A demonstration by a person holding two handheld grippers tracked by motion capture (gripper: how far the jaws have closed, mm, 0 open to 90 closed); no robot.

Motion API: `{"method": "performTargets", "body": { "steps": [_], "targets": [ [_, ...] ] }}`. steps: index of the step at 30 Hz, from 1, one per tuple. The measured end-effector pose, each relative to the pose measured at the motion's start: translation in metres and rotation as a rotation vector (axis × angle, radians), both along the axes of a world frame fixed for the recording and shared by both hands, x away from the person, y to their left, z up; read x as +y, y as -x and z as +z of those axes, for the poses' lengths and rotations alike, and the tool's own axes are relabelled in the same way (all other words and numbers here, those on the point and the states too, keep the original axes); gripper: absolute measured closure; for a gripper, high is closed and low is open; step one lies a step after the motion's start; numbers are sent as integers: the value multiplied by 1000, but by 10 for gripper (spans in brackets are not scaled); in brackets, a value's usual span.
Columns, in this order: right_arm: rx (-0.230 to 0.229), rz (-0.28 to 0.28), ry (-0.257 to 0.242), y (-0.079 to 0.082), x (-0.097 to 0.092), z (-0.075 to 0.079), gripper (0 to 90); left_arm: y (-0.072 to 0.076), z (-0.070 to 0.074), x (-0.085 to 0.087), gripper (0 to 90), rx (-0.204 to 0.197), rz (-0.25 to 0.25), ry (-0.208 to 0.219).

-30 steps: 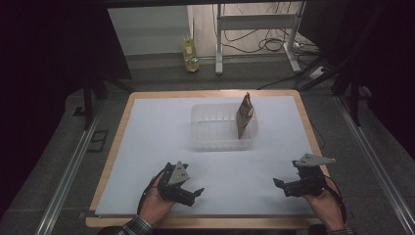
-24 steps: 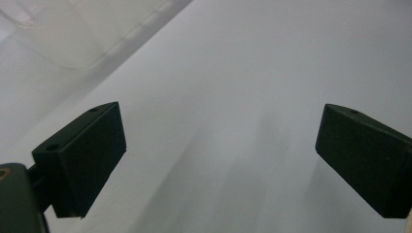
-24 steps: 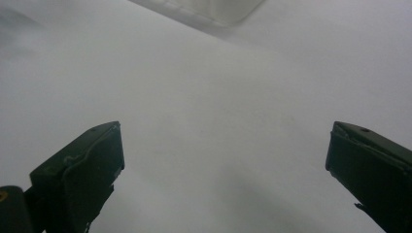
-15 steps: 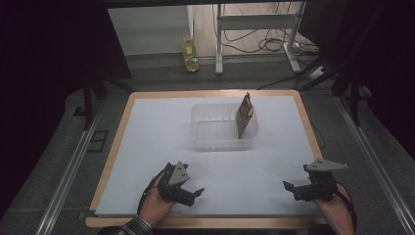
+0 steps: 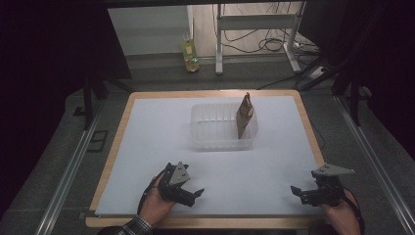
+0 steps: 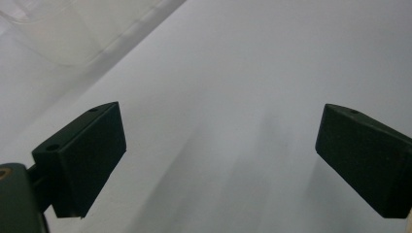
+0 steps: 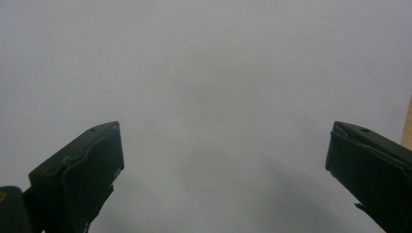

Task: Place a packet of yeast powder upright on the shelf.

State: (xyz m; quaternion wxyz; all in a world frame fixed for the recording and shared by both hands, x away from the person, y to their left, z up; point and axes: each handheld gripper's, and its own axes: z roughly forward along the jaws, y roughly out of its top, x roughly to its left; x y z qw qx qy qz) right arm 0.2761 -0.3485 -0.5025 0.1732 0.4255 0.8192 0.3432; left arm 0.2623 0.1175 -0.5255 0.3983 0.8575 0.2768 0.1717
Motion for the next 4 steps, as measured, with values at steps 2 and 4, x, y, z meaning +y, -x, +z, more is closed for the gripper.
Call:
{"method": "performTargets", "body": {
  "steps": [2, 4],
  "targets": [
    [6, -3, 2, 0, 0, -1, 5, 0, 0, 0, 42, 1, -1, 0],
    [8, -1, 7, -1, 0, -1, 5, 0, 0, -1, 42, -1, -1, -3]
  ]
}}
